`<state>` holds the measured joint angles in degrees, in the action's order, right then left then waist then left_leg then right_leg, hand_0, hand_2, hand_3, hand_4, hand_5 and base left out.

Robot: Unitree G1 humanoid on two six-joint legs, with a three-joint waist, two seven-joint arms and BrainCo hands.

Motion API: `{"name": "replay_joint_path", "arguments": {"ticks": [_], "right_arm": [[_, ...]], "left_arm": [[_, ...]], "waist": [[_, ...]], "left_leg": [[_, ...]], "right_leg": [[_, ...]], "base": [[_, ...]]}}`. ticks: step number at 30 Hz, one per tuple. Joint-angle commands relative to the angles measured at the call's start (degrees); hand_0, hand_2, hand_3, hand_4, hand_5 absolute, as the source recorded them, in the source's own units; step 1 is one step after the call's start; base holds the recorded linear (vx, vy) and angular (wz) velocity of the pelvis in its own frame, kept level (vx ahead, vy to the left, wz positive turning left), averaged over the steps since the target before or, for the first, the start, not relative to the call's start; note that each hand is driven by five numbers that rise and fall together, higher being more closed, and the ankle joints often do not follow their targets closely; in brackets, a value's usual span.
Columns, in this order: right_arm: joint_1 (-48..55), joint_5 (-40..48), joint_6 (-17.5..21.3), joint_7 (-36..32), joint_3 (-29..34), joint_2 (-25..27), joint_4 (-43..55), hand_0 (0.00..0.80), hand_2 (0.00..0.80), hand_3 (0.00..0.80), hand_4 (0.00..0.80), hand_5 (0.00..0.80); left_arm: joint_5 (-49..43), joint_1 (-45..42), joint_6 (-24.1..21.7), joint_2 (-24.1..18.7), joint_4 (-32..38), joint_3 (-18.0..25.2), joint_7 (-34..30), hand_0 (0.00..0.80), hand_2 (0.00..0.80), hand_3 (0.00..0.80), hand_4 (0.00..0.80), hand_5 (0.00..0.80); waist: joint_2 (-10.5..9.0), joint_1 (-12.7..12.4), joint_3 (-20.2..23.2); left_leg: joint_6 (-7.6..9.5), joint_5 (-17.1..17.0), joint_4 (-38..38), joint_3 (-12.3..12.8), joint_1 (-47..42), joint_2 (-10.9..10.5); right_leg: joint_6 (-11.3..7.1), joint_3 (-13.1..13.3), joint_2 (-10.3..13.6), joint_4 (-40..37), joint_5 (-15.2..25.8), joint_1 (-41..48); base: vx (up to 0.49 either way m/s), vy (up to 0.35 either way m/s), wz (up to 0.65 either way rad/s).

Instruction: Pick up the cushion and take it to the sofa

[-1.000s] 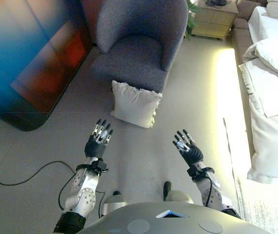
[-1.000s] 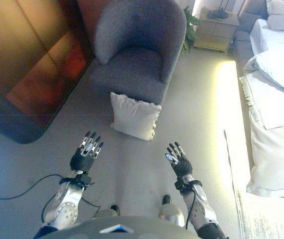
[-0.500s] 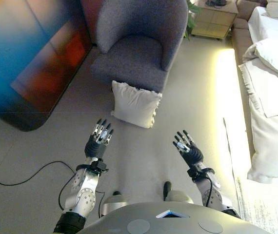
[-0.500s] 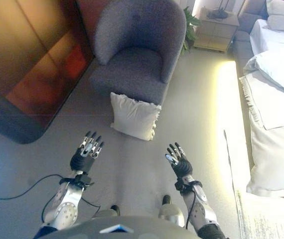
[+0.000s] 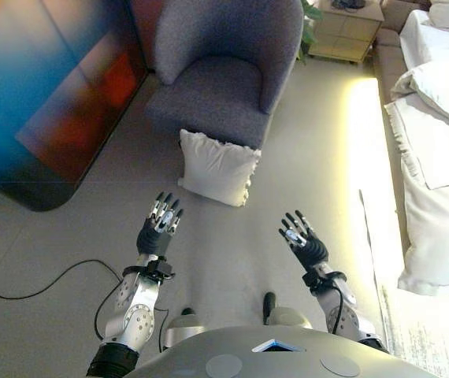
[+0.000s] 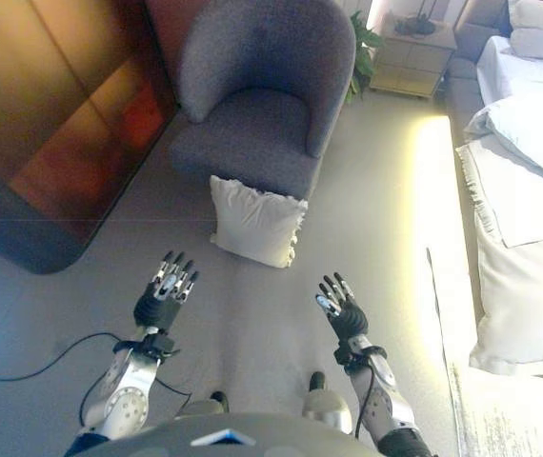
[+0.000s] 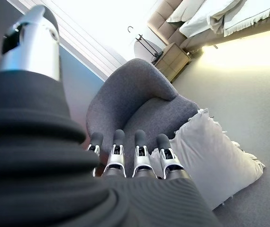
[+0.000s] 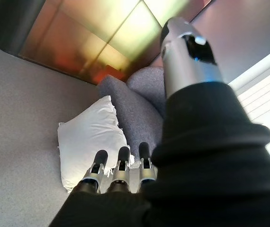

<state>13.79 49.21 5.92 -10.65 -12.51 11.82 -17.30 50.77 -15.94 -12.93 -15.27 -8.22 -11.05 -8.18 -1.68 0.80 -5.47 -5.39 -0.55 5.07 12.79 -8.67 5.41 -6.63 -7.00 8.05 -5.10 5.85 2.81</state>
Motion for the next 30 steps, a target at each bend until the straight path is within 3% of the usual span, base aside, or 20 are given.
{"name": "replay_joint_path", "arguments": {"ticks": [1,10,13,15,18,20,22,26,30], "right_arm": [[-1.52,1.93,1.21,-0.92,0.65,-0.54,5.62,0.000,0.000,0.000,0.000,0.000],[-1.50,1.55,1.54,-0.36,0.76,-0.65,5.70,0.000,0.000,0.000,0.000,0.000],[-1.93,2.30,1.78,-0.59,0.80,-0.81,5.68,0.000,0.000,0.000,0.000,0.000],[-1.97,1.88,2.14,-0.90,0.86,-1.32,5.42,0.000,0.000,0.000,0.000,0.000],[-1.40,1.75,3.63,-0.78,0.07,-1.90,5.47,0.000,0.000,0.000,0.000,0.000],[-0.48,1.98,4.10,-0.56,-0.11,-1.88,5.61,0.000,0.000,0.000,0.000,0.000],[0.11,2.22,3.78,-0.72,0.18,-1.72,5.78,0.000,0.000,0.000,0.000,0.000],[0.05,3.45,3.64,-0.63,0.59,-1.13,5.92,0.000,0.000,0.000,0.000,0.000],[-3.13,5.36,3.87,-0.45,0.81,-0.36,4.62,0.000,0.000,0.000,0.000,0.000]], "left_arm": [[-0.26,1.31,-2.72,-0.89,2.75,0.31,-2.42,0.000,0.000,0.000,0.000,0.000],[0.55,1.53,-2.53,-0.97,2.38,1.22,-2.69,0.000,0.000,0.000,0.000,0.000],[-0.20,1.64,-2.55,-1.53,2.16,1.63,-3.41,0.000,0.000,0.000,0.000,0.000],[-1.68,1.86,-2.29,-2.14,2.35,1.82,-3.39,0.000,0.000,0.000,0.000,0.000],[-2.20,3.12,-1.53,-2.98,2.05,1.91,-3.14,0.000,0.000,0.000,0.000,0.000],[-1.88,3.77,-0.80,-3.22,1.85,2.06,-3.36,0.000,0.000,0.000,0.000,0.000],[-0.94,3.91,0.10,-3.40,2.27,2.65,-3.74,0.000,0.000,0.000,0.000,0.000],[-0.66,3.79,-0.06,-3.87,3.10,2.28,-3.02,0.000,0.000,0.000,0.000,0.000],[-1.13,5.74,-0.84,-4.14,2.58,0.35,-1.87,0.000,0.000,0.000,0.000,0.000]], "waist": [[0.45,0.96,-1.41],[-0.08,0.83,-2.55],[-0.54,0.51,-3.32],[-0.72,0.25,-3.78],[0.38,0.16,-4.89],[1.90,0.82,-5.81],[2.53,1.27,-6.57],[1.20,2.21,-6.88],[-2.12,3.80,-7.51]], "left_leg": [[4.54,2.76,-1.42,1.27,1.56,-3.26],[5.85,4.52,-6.23,1.53,3.78,-3.62],[7.21,6.54,-10.98,0.88,5.79,-3.98],[8.21,7.63,-13.22,0.46,7.27,-4.44],[10.37,8.20,-13.40,-0.13,7.95,-5.49],[10.60,8.22,-13.14,-0.99,7.57,-5.59],[10.42,8.63,-13.24,-1.14,6.62,-5.68],[9.75,10.47,-13.91,-1.54,5.12,-6.68],[9.39,14.15,-15.22,-3.05,3.70,-9.87]], "right_leg": [[-0.01,-3.99,-1.72,2.13,-4.87,2.20],[-0.99,-3.29,0.96,7.40,-6.14,0.04],[-1.54,-2.15,3.32,12.55,-6.42,-1.74],[-1.68,-1.28,5.39,17.61,-4.54,-3.53],[-1.66,1.78,9.79,32.78,3.22,-10.45],[-1.60,4.14,10.41,42.16,6.41,-16.46],[-1.93,4.58,10.49,45.13,7.65,-19.73],[-2.65,2.84,9.23,34.74,8.95,-20.27],[-4.25,-0.38,6.65,12.88,8.76,-20.44]], "base": [[-0.009,0.039,0.00],[-0.023,0.069,-0.02],[-0.045,0.109,-0.07],[-0.056,0.117,-0.18],[-0.074,0.207,-0.20],[-0.038,0.246,-0.05],[0.048,0.163,0.10],[0.159,-0.035,0.12],[0.263,-0.099,-0.17]]}}
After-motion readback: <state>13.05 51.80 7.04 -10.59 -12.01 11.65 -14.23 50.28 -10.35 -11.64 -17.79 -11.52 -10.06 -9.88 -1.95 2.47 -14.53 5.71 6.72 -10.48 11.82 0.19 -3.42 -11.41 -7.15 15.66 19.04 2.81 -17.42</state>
